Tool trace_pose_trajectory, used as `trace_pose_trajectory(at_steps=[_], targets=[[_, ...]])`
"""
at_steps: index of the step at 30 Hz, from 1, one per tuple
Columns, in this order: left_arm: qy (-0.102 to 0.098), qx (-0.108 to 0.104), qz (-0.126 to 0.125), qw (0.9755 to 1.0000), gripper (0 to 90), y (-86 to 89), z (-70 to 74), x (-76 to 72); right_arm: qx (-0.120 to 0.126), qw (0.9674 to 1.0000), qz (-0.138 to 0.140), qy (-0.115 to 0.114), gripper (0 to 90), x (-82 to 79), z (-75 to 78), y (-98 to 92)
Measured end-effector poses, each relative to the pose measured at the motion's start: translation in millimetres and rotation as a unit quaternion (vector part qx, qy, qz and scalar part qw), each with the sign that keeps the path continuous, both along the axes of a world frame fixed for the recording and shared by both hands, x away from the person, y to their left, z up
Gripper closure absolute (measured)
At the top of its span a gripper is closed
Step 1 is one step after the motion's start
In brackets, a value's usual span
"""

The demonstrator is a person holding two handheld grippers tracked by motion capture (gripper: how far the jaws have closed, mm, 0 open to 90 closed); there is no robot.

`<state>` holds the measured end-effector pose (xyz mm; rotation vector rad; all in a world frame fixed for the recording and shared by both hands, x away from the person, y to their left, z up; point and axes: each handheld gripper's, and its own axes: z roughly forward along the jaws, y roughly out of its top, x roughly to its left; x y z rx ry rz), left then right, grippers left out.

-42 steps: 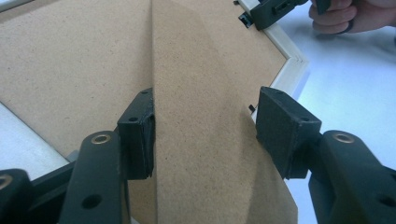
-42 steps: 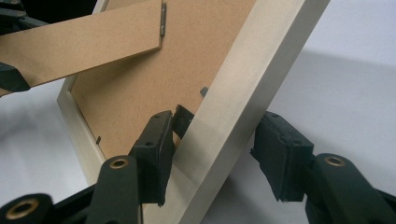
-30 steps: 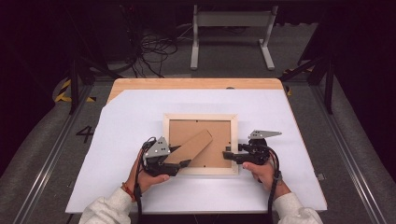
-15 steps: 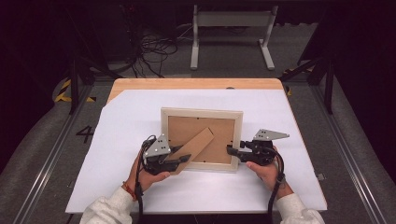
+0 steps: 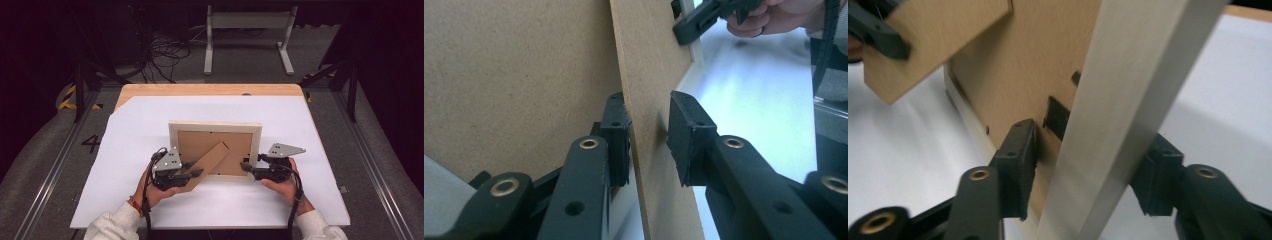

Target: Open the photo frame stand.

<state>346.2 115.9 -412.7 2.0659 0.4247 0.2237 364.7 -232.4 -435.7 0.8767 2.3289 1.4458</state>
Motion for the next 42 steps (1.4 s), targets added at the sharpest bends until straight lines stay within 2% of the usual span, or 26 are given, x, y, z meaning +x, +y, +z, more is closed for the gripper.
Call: trace_pose_trajectory(at_steps=[4,8,13,15,18,23,29,42], targets=[[-0.001,0.005,-0.001,1.0,72.2,-0.2,0.6,-3.4,-0.018,0.9998,0.008,-0.002,48.2,-1.8,-1.0,5.0],[-0.005,0.016,0.004,0.9999,72.4,-1.8,0.6,-3.8,-0.016,0.9998,0.012,-0.003,50.4,-3.4,0.4,3.6],[-0.008,0.022,0.008,0.9997,74.6,-6.3,-1.2,-1.4,-0.022,0.9995,-0.004,-0.022,53.6,-6.2,1.8,1.9],[-0.003,0.026,0.008,0.9996,77.4,-9.6,-5.7,1.5,-0.03,0.9988,-0.018,-0.033,56.7,-6.6,3.1,1.2],[0.004,0.013,0.007,0.9999,77.6,-9.1,-6.8,5.5,-0.032,0.9983,-0.024,-0.042,57.0,-7.1,2.4,1.2],[0.003,0.015,0.01,0.9998,77.6,-10.8,-6.8,4.7,-0.035,0.9978,-0.029,-0.047,56.8,-7.4,2.3,1.8],[0.004,0.009,0.007,0.9999,78.0,-14.6,-7.2,4.5,-0.047,0.9958,-0.05,-0.06,56.8,-6.8,2.6,3.9],[0.007,0.005,-0.005,0.9999,78.6,-19.7,-7.2,-0.3,-0.061,0.9931,-0.064,-0.077,56.4,-4.1,2.7,5.0]])
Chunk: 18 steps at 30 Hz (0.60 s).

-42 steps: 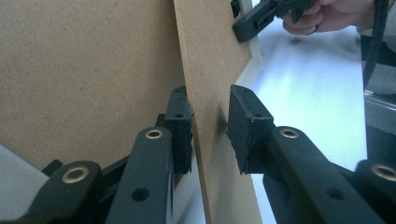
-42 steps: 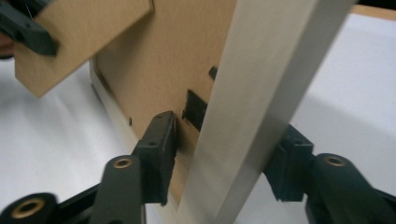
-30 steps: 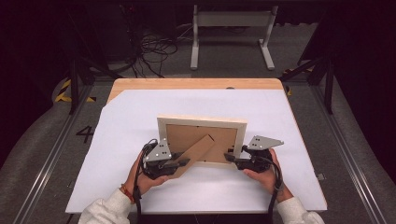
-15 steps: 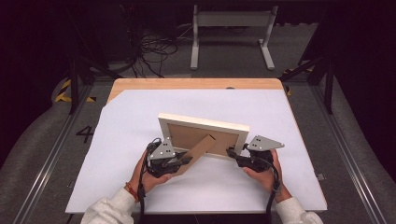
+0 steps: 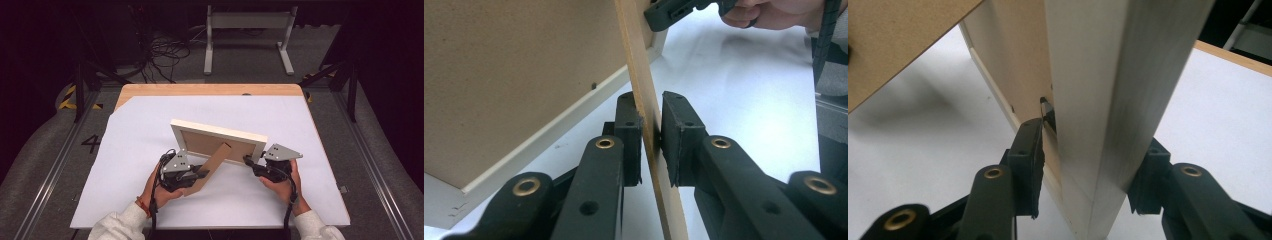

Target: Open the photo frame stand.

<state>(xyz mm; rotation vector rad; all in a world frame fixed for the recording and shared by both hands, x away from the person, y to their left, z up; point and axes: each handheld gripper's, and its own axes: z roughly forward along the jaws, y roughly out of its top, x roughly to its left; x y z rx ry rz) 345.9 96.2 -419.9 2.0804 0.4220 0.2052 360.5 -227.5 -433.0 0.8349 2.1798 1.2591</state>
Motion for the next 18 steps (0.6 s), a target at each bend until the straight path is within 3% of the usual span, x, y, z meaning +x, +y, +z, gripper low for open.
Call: trace_pose_trajectory(at_steps=[6,18], targets=[[-0.005,0.015,-0.002,0.9999,77.1,-4.7,-2.2,-3.7,-0.007,0.9999,-0.007,-0.005,55.6,-0.3,0.5,0.8],[0.004,0.021,-0.011,0.9997,73.7,-12.4,-7.6,-6.7,-0.02,0.9994,-0.027,-0.012,52.6,1.1,0.4,1.5]])
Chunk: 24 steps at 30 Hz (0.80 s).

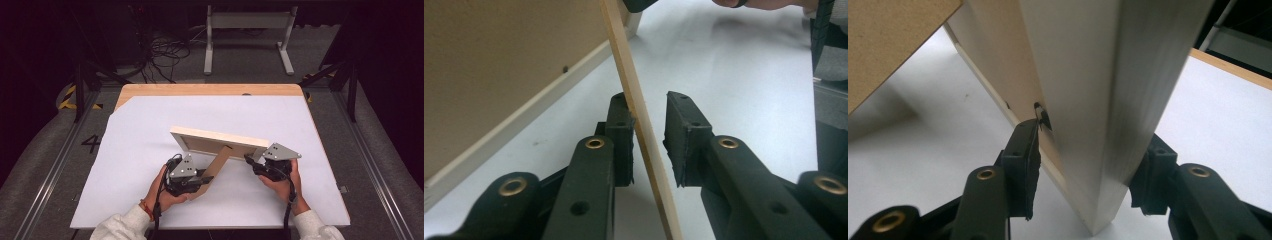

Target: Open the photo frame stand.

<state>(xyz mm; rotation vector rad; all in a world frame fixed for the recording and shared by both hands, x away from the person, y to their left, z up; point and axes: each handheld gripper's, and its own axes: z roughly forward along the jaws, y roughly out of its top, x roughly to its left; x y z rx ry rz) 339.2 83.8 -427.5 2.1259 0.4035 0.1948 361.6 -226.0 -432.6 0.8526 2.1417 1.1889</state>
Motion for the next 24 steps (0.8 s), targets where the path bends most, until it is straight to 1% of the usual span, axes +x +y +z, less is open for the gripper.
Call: trace_pose_trajectory(at_steps=[3,10,16,18,20,23,24], targets=[[-0.003,0.004,0.0,1.0,72.9,-1.4,-0.7,-1.3,0.001,1.0,-0.004,-0.001,52.1,0.1,-0.3,0.2],[-0.001,0.005,0.004,1.0,71.8,-0.9,-2.3,-0.2,0.005,1.0,-0.005,0.001,51.7,0.2,-1.0,-0.3],[-0.004,0.009,0.005,0.9999,69.4,-1.1,-2.5,-1.2,0.006,0.9999,-0.008,-0.002,51.3,-1.0,-1.9,0.2],[-0.005,0.011,0.005,0.9999,69.1,-0.7,-2.8,-2.0,0.006,0.9999,-0.009,-0.002,51.3,-1.3,-1.8,0.1],[-0.008,0.017,0.005,0.9998,68.7,0.0,-2.5,-3.0,0.01,0.9999,-0.009,0.001,51.1,-1.5,-1.7,-0.5],[-0.013,0.024,0.0,0.9996,67.1,2.7,-1.2,-4.7,0.01,0.9999,-0.01,0.001,51.0,-2.2,-1.4,-0.8],[-0.014,0.024,0.0,0.9996,67.4,4.5,-0.1,-5.1,0.011,0.9999,-0.01,0.001,51.0,-2.3,-1.4,-1.0]])
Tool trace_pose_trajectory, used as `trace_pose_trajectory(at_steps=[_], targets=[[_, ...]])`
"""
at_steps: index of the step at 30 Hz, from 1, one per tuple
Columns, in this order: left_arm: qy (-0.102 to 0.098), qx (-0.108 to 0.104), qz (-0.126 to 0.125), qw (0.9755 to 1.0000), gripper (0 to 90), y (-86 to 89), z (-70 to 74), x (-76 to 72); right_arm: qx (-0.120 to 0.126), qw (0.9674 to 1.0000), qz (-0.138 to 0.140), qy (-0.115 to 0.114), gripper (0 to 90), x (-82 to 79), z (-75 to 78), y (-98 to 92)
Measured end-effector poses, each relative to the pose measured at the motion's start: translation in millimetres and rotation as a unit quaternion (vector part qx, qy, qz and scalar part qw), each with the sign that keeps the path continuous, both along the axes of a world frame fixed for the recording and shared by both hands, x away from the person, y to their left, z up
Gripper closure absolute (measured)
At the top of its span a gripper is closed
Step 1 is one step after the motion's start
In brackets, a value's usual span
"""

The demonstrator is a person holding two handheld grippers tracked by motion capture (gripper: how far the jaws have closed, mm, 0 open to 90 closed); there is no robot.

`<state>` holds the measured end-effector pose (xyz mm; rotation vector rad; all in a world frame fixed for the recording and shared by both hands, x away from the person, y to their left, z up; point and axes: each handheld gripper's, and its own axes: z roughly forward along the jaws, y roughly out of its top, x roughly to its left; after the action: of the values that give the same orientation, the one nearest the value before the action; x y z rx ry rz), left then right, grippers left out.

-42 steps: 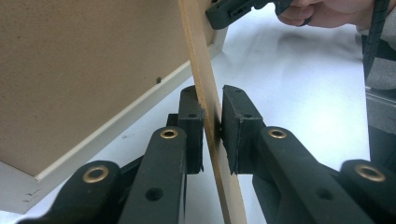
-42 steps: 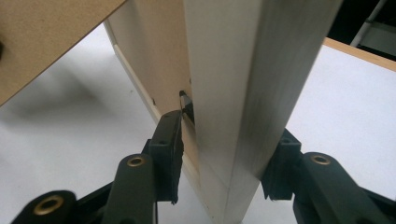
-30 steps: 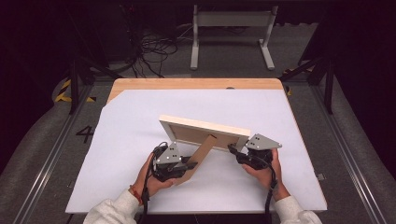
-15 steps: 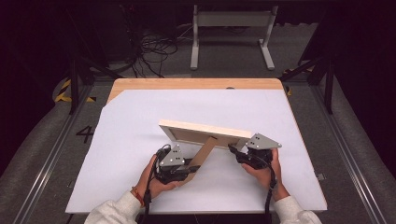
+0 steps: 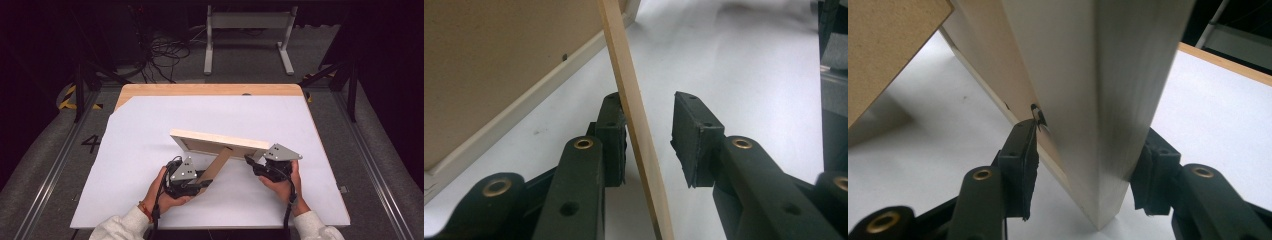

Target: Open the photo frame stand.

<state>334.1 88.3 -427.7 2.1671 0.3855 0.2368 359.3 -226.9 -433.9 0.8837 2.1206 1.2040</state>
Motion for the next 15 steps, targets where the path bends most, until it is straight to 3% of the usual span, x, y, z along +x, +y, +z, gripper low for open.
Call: trace_pose_trajectory(at_steps=[15], targets=[[-0.015,-0.012,0.024,0.9995,67.1,23.8,12.5,-1.2,0.013,0.9999,0.003,-0.006,50.9,-4.3,5.8,-7.3]])
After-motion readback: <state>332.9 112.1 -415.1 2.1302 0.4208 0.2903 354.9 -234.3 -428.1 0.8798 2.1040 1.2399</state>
